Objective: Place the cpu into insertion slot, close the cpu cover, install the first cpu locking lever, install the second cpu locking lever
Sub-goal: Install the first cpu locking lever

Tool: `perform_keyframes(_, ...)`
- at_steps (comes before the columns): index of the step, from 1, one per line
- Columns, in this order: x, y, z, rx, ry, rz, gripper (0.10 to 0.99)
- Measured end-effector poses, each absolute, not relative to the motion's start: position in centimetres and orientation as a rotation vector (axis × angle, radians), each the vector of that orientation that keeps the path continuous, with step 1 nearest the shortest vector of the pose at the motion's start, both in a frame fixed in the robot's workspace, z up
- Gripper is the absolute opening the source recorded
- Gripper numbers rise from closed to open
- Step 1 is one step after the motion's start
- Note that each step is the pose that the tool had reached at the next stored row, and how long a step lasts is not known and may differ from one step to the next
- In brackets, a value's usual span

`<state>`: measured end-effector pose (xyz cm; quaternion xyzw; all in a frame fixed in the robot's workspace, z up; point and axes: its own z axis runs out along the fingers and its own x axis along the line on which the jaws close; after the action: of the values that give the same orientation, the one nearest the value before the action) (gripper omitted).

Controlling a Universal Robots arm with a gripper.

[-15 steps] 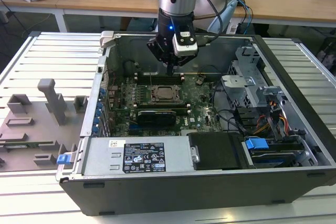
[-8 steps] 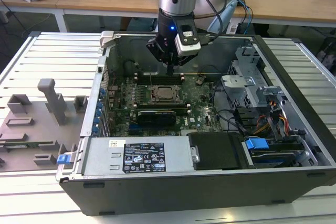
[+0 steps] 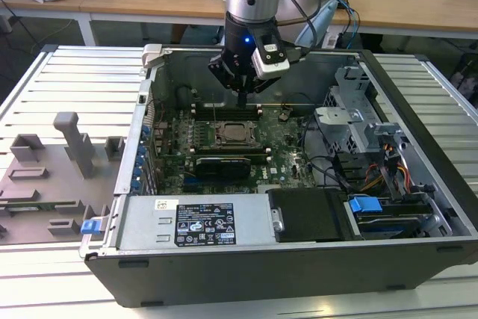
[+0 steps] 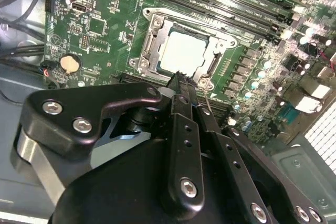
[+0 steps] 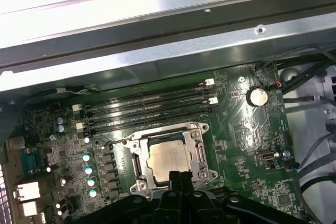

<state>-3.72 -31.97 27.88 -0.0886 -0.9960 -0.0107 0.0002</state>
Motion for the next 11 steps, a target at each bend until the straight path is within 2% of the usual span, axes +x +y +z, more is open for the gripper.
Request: perform_keyframes(11, -3.72, -31.97, 27.88, -0.043, -3.139, -0.033, 0.106)
